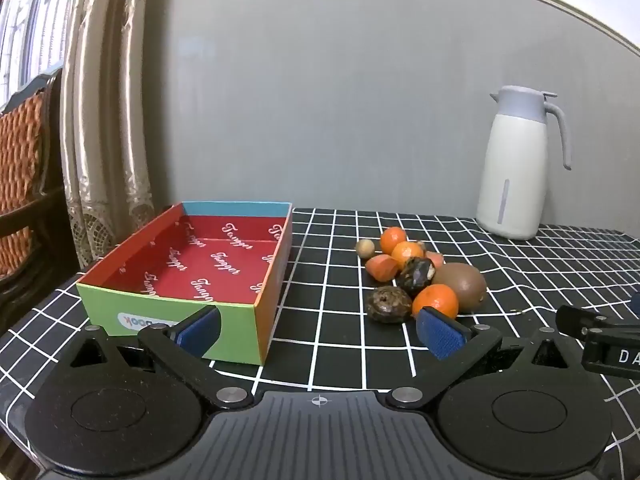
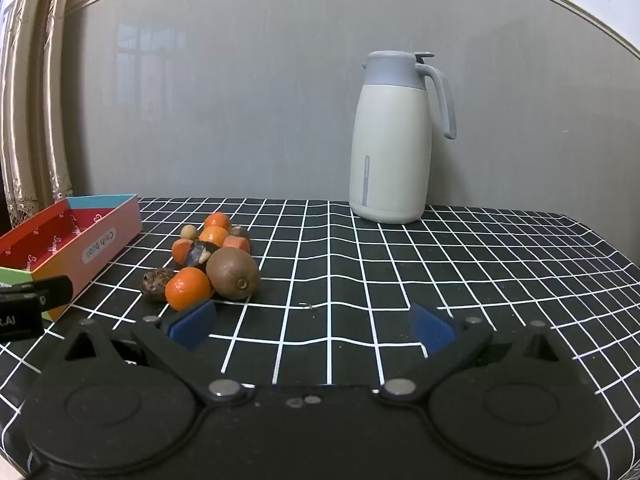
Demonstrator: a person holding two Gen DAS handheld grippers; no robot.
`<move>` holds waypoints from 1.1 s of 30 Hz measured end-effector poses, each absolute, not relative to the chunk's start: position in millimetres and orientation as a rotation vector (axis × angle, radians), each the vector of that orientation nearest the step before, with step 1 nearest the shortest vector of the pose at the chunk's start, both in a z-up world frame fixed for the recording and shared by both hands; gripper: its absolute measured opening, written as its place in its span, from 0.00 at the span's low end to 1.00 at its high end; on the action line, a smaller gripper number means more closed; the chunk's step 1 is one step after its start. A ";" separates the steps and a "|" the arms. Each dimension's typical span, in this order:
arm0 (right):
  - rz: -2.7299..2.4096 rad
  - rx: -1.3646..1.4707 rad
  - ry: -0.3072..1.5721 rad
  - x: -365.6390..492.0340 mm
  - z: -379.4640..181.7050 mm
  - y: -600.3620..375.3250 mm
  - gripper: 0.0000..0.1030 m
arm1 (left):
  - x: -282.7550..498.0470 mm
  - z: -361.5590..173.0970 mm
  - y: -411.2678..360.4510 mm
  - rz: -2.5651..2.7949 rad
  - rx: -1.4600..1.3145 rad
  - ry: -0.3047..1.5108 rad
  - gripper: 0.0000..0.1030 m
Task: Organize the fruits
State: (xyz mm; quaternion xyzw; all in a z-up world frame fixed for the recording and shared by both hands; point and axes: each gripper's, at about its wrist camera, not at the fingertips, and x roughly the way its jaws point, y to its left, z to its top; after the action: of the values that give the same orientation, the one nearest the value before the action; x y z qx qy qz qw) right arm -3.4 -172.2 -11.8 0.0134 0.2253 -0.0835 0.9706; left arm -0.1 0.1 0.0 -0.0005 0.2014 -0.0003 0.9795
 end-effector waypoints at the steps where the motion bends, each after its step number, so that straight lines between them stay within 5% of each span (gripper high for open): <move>1: -0.169 0.026 0.454 -3.3 -11.8 -172.3 1.00 | -0.1 0.0 0.0 0.001 0.000 0.404 1.00; 33: -0.170 0.018 0.454 0.8 -14.8 -175.4 1.00 | -0.3 0.4 -2.2 -0.002 0.015 0.396 1.00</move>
State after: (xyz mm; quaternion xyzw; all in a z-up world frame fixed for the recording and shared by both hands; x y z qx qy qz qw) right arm 0.8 -175.4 -14.8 0.0089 0.2247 -0.0841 0.9708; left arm -0.3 -2.2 0.4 0.0074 0.1968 -0.0012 0.9804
